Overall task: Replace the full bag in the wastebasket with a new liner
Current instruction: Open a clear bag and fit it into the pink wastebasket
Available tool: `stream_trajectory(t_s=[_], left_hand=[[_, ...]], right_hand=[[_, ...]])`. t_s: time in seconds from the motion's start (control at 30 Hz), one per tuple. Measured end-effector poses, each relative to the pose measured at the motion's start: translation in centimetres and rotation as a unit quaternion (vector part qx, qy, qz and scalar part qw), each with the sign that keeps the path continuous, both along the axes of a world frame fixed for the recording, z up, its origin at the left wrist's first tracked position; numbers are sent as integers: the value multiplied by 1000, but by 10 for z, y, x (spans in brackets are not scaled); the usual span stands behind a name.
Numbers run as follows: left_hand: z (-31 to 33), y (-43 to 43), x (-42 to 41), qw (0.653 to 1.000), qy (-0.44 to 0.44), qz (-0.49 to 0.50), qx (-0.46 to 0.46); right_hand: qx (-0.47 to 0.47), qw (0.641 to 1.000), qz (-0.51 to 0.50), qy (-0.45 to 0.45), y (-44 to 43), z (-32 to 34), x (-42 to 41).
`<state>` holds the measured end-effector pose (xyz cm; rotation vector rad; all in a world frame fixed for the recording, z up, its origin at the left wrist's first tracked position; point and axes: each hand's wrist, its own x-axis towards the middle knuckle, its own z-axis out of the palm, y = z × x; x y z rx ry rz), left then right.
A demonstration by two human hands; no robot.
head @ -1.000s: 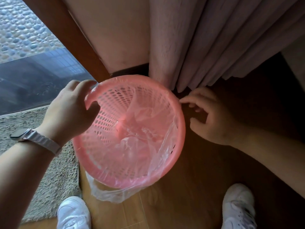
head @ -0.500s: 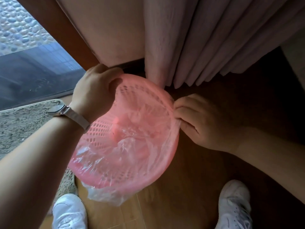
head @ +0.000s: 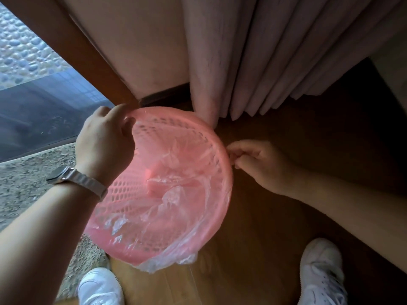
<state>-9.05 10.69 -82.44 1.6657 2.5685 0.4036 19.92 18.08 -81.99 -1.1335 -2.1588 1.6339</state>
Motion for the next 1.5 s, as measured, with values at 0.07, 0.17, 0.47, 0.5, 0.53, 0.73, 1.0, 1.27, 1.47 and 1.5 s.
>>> stream_trajectory(t_s=[0.07, 0.17, 0.47, 0.5, 0.53, 0.73, 1.0, 1.27, 1.47, 1.5], left_hand=[[1, -2, 0, 1000, 4, 10, -6], [5, -1, -2, 999, -5, 51, -18], [12, -8, -6, 994, -2, 104, -18], [12, -8, -5, 995, 5, 96, -25], [12, -7, -3, 996, 14, 85, -31], [27, 17, 30, 994, -4, -104, -21], [12, 44, 91, 963, -2, -265, -50], [3, 41, 80, 973, -20, -229, -11], [8, 37, 80, 980, -17, -194, -26], [9, 37, 80, 982, -16, -186, -30]], right_hand=[[-45, 999, -4, -1, 3, 3, -6], [-82, 997, -11, -4, 4, 2, -6], [-29, 997, -65, 3, 3, -1, 0], [-22, 997, -71, 1, 4, -1, 0], [-16, 997, -74, -3, 4, -2, 2], [-26, 997, -69, -24, -2, 0, 9], [-105, 992, 19, -73, -17, 2, 18], [-118, 992, -25, -35, -22, 4, 15], [-128, 986, -48, -99, -26, -7, 5], [-135, 984, -36, -108, -26, -7, 1]])
